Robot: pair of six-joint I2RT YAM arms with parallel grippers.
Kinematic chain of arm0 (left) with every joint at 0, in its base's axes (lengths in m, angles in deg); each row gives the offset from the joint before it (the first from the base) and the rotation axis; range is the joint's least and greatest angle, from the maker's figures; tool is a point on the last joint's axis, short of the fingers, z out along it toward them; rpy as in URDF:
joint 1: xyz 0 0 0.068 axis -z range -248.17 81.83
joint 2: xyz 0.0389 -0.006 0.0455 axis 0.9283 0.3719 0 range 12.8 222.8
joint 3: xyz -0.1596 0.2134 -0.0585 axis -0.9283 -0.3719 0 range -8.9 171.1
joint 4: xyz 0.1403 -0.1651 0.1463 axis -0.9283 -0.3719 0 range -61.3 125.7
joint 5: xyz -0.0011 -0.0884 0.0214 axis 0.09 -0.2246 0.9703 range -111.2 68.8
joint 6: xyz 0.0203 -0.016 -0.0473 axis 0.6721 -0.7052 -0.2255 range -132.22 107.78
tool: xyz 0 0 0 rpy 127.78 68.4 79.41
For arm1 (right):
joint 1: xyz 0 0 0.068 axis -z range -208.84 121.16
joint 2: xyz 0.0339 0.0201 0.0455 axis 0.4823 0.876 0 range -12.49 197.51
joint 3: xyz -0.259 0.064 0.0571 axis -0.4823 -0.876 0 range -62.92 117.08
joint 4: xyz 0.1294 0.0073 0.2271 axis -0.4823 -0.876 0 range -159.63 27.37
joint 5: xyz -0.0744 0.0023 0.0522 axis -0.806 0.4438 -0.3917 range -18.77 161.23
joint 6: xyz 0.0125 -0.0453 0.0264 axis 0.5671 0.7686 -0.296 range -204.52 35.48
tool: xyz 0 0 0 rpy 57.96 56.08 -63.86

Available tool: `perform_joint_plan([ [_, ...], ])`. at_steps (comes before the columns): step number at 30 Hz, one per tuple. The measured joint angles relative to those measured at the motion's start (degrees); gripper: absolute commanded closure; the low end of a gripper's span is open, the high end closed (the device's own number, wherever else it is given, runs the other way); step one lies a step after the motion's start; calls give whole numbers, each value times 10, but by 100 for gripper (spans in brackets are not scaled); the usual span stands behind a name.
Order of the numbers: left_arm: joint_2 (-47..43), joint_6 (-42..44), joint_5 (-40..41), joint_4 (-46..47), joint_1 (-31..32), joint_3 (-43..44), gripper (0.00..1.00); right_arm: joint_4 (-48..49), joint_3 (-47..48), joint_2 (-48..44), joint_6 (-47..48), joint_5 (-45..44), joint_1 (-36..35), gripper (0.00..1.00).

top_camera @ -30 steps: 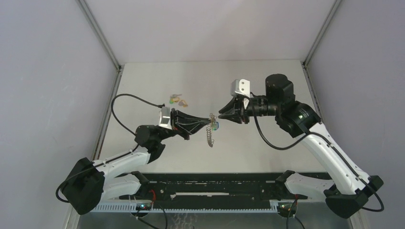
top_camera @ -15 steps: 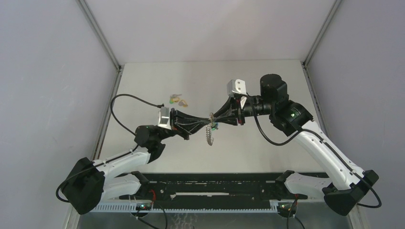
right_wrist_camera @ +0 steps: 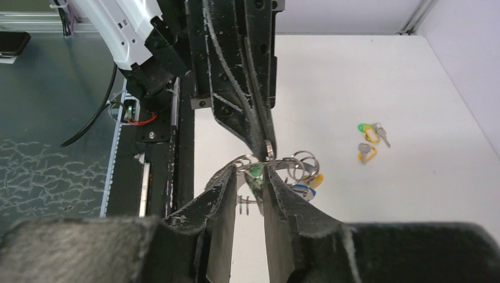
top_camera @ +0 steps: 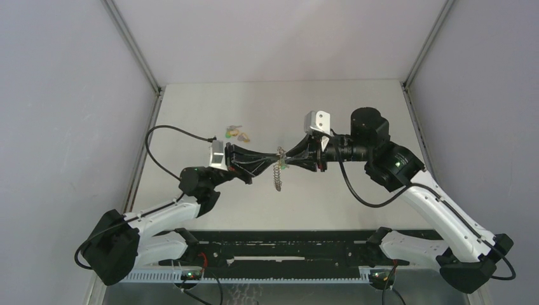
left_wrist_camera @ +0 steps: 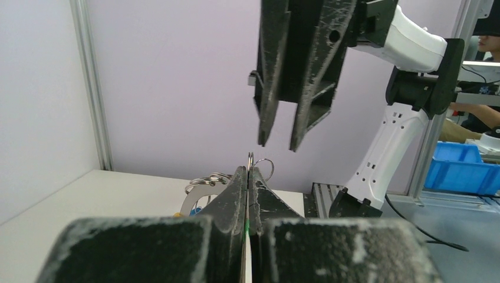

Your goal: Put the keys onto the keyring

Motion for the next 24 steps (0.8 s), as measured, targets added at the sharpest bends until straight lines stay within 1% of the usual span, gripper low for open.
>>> perform_joint_plan([
  [3, 0, 0, 9, 0, 0, 0, 100, 2, -7, -12, -7, -20, -10, 77],
  [8, -2, 1, 26, 0, 0, 0, 100, 4, -8, -2, -19, -53, -20, 77],
  [12, -2, 1, 33, 0, 0, 0, 100, 4, -11, 4, -21, -84, -34, 79],
  [15, -2, 1, 36, 0, 0, 0, 100, 4, -11, 8, -20, -100, -42, 86],
  [18, -2, 1, 42, 0, 0, 0, 100, 5, -11, 11, -20, -111, -46, 100],
  [24, -6, 1, 55, 2, 0, 0, 100, 5, -11, 15, -13, -147, -59, 100],
])
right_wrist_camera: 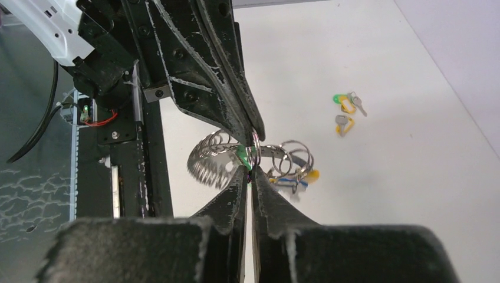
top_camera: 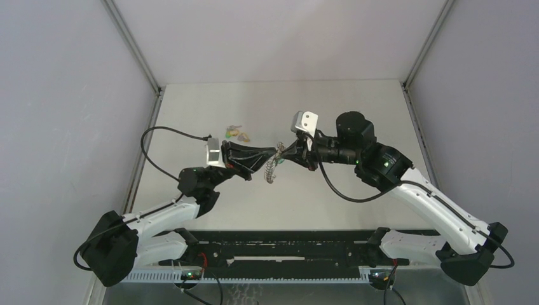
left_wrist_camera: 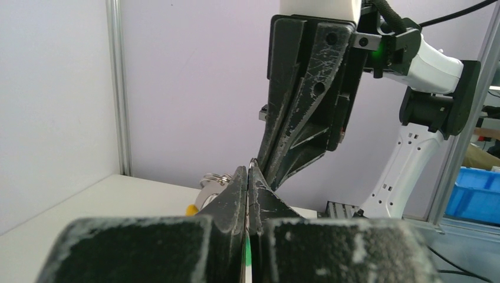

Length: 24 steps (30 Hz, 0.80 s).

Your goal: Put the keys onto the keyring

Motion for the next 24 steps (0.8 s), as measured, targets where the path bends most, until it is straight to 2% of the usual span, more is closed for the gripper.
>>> perform_joint_plan([
  [10, -1, 5, 25, 3, 4, 0, 100, 7, 0, 0, 18, -65, -42, 100],
  [13, -1, 5, 30, 6, 6, 0, 100, 9, 0, -1, 20, -70, -45, 92],
  [16, -2, 6, 34, 7, 9, 0, 100, 9, 0, -4, 21, -57, -36, 86],
  [24, -2, 9, 32, 7, 9, 0, 100, 9, -1, -34, 8, 38, 43, 83],
])
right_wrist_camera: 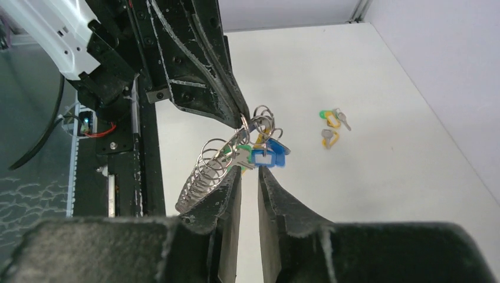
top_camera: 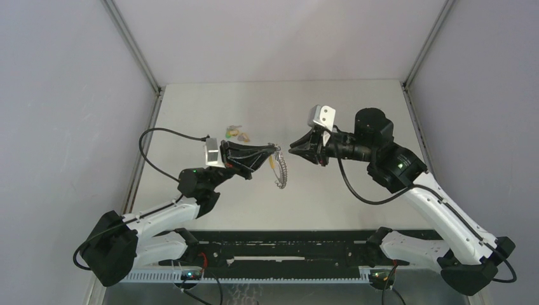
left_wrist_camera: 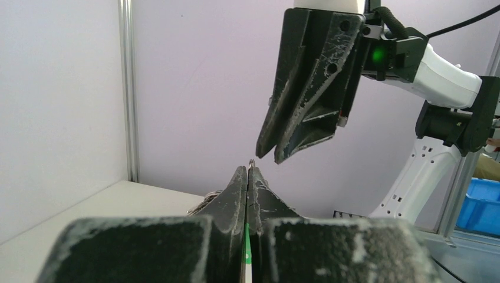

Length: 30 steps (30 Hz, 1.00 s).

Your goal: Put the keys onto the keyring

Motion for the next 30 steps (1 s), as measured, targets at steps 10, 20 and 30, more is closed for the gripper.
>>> perform_joint_plan([
  [10, -1, -1, -17, 0, 0, 0, 100, 43, 0, 22, -36, 114, 45, 81],
  [20, -1, -5, -31, 0, 0, 0, 100, 66, 0, 49, -46, 170, 52, 84],
  [30, -1, -5, -39, 3, 0, 0, 100, 70, 0, 64, -47, 184, 55, 86],
])
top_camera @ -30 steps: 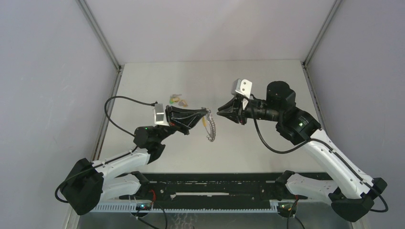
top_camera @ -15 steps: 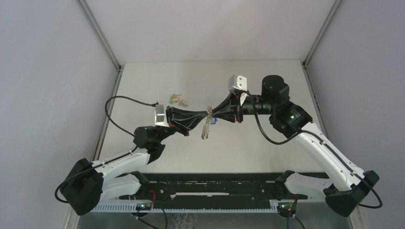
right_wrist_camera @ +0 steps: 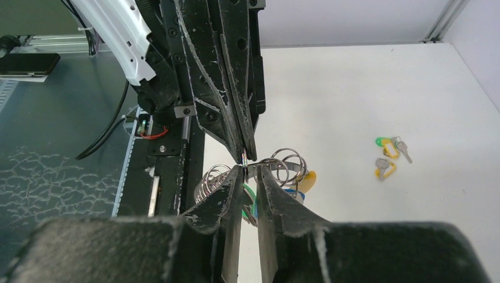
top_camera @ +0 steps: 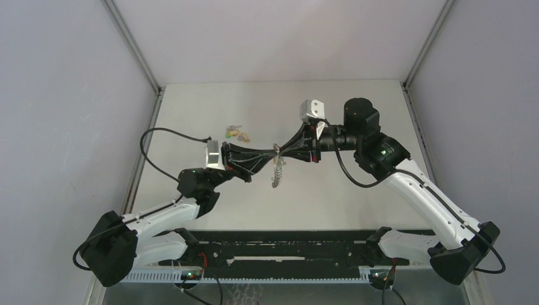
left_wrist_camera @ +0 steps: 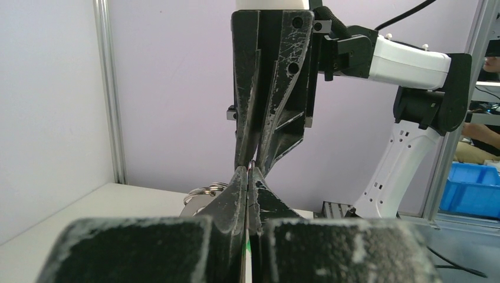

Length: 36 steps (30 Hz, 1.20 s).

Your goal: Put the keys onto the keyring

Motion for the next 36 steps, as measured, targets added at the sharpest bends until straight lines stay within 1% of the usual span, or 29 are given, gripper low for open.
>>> perform_joint_plan([
  [4, 0, 0, -2, 1, 0, 0, 100, -2, 0, 4, 0, 3, 0, 89],
  [6, 0, 0, -2, 1, 0, 0, 100, -3, 0, 5, 0, 4, 0, 93],
  [8, 0, 0, -3, 1, 0, 0, 100, -4, 0, 6, 0, 7, 0, 100],
  [10, 0, 0, -3, 1, 0, 0, 99, -5, 0, 7, 0, 10, 0, 100],
  [12, 0, 0, -3, 1, 0, 0, 94, -7, 0, 6, -1, 11, 1, 100],
  [15, 0, 0, -3, -3, 0, 0, 81, -19, 0, 6, 5, 7, 2, 100],
  [19, -13, 9, -2, -31, 0, 0, 68, -99, 19, 8, 35, -25, 6, 100],
  [23, -52, 39, -2, -103, 0, 0, 62, -201, 80, 21, 76, -67, 6, 100],
  [27, -80, 69, -3, -167, 0, 0, 59, -294, 166, 52, 115, -132, -17, 100],
  [30, -82, 82, -3, -199, 0, 0, 58, -365, 233, 92, 142, -196, -56, 100],
  [36, -77, 93, -10, -225, 0, 0, 57, -484, 321, 173, 176, -311, -117, 100],
])
